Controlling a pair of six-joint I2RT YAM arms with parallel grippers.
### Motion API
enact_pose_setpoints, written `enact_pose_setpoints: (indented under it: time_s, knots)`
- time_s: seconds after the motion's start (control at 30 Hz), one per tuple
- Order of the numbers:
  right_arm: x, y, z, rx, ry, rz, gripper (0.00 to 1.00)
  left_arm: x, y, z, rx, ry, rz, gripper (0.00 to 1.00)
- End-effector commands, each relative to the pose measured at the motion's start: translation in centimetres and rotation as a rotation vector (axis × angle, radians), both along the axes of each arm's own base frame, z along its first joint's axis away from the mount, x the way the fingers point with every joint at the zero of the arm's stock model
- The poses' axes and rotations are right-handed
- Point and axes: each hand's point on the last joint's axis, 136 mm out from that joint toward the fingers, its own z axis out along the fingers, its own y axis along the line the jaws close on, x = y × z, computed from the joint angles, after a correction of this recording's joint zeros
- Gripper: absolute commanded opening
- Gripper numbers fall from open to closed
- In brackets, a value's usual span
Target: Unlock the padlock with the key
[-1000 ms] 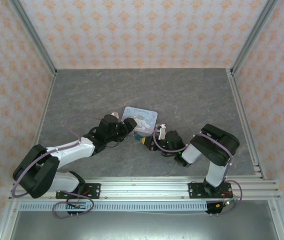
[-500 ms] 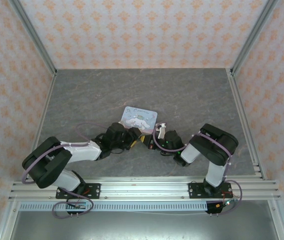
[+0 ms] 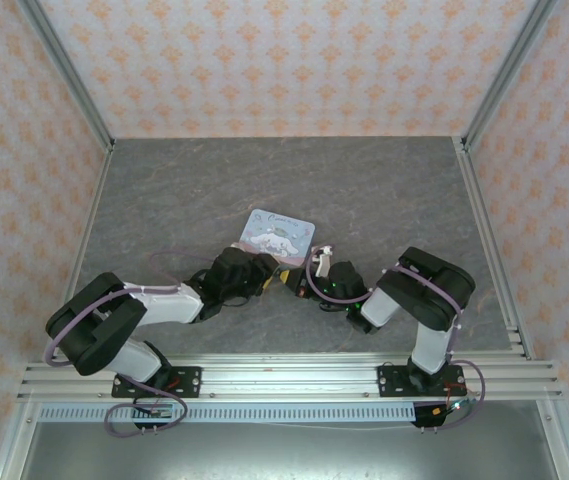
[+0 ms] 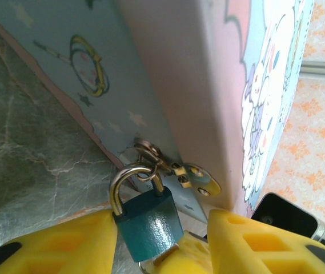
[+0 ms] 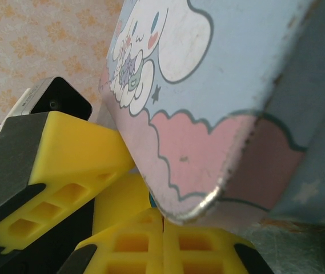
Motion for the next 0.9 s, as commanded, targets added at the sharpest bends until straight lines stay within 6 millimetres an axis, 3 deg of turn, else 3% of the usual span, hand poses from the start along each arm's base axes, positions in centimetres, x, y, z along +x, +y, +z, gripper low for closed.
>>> enact_pose_setpoints:
  time_s: [0.0, 0.37, 0.87]
  knots:
    - [-0.1, 1.1, 1.2, 0.055, -0.019, 0.017, 0.0, 1.0, -0.3, 1.7, -0.037, -0.059, 0.033, 0.42]
    - [0.4, 1.3, 1.7, 0.079, -0.015, 0.001, 0.0, 1.2, -1.7, 2.3, -0.047, -0.069, -0.011, 0.27]
    - [0.9, 1.5, 2.6, 0.134, 0.013, -0.03, 0.0, 1.4, -3.3, 2.0, -0.062, -0.061, -0.06, 0.31]
